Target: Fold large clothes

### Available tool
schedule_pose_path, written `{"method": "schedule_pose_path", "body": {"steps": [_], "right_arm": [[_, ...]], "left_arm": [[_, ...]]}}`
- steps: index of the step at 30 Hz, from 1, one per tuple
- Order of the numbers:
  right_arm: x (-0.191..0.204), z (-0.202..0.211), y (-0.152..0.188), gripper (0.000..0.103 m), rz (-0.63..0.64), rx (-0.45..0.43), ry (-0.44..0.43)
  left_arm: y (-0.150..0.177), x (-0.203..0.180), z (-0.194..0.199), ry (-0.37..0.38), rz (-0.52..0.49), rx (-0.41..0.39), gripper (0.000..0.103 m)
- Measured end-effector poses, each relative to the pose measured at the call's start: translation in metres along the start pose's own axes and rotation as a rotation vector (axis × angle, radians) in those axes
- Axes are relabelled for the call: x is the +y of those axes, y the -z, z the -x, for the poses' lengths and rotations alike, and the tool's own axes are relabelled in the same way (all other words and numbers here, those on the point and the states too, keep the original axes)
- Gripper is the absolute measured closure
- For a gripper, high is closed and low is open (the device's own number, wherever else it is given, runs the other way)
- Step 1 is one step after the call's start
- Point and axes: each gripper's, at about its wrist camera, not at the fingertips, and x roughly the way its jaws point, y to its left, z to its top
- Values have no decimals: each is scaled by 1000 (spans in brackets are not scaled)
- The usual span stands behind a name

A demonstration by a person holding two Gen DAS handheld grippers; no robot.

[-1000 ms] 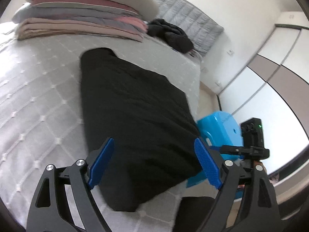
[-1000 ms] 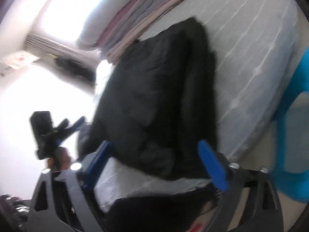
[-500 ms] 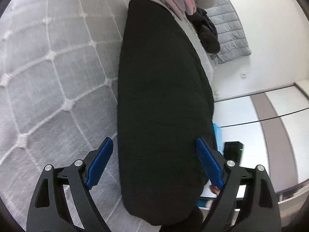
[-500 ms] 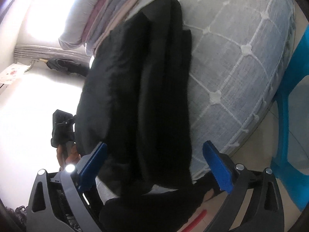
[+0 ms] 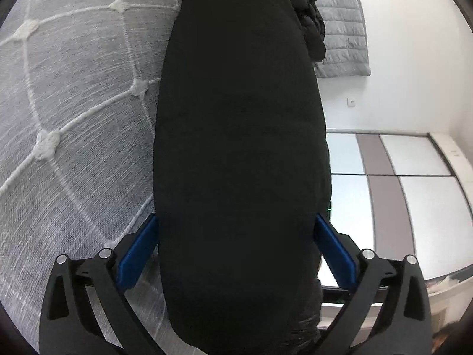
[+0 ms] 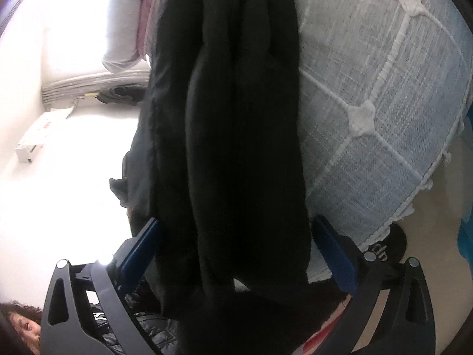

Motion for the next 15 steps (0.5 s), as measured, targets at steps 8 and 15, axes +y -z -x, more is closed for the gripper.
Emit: {"method": "schedule_pose_path", "body": {"steps": [8,15], "right_arm": [[26,9,23,46,88,-76,42],[72,-19,40,48,203,-69,-2]], "left_arm": [[16,-70,5,-332,-304,-77,45],[25,-117,25,-460,-478,-153,51]]}}
